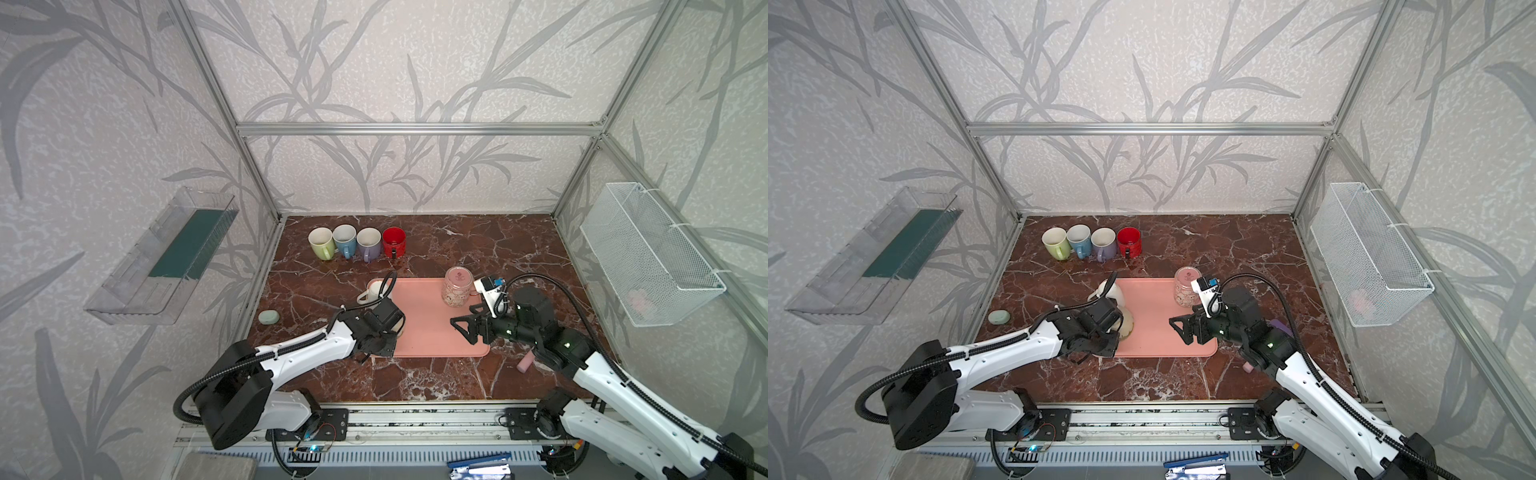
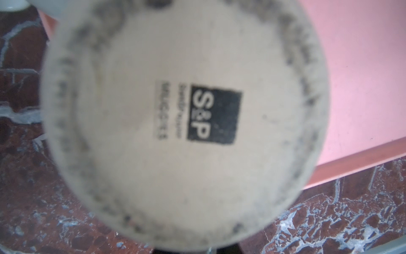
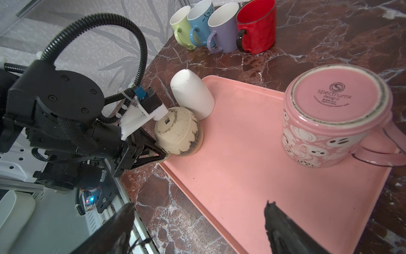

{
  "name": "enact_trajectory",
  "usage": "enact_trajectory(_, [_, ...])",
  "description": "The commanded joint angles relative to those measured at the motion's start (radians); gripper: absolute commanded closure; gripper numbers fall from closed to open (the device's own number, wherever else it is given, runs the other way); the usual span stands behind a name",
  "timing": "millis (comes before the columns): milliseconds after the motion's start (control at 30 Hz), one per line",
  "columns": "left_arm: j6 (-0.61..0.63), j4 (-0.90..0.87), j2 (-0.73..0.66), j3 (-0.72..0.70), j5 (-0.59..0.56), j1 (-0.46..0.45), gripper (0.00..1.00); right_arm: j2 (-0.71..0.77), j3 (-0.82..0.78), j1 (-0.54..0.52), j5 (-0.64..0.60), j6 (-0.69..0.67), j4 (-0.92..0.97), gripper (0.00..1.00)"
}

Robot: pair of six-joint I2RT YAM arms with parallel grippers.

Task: Turn the mug right side up
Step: Pick up the mug from the tray.

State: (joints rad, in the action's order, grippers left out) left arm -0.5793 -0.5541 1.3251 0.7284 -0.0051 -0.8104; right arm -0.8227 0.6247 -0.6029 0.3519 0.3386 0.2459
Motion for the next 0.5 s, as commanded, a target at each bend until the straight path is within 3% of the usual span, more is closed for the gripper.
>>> enact_trajectory(0, [-0.014,0.039,-0.03,-0.014,0.028,0.001,1.0,0.012,-0.001,-0.003,0.008,-0.005,-0.008,0.09])
enact_trajectory(467, [-0.055,0.092,-0.092,-0.006,0.048,0.004,1.0,0.032,-0.035,-0.003,0.021,0.025,-0.025,0.09])
